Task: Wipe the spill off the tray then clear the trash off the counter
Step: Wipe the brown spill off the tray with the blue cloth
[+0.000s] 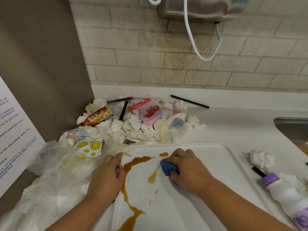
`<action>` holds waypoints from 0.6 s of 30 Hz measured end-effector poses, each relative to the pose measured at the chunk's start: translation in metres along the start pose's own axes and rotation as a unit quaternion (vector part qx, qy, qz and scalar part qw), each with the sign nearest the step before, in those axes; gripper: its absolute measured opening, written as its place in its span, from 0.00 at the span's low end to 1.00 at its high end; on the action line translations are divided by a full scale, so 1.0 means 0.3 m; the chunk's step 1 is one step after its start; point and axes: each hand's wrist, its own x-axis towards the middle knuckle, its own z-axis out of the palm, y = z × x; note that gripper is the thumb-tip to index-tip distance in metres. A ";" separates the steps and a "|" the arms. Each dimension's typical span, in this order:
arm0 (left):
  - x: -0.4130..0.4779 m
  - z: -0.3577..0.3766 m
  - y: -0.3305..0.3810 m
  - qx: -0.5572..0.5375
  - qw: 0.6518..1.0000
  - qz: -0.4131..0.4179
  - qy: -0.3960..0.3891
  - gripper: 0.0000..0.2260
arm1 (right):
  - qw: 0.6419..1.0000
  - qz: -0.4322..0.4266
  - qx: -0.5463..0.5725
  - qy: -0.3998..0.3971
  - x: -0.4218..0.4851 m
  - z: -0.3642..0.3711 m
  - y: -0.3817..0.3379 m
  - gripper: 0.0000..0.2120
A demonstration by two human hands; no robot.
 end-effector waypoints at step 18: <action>0.001 0.000 0.000 0.003 1.000 -0.001 -0.003 0.20 | 0.993 -0.054 0.056 -0.084 0.000 -0.027 -0.054 0.14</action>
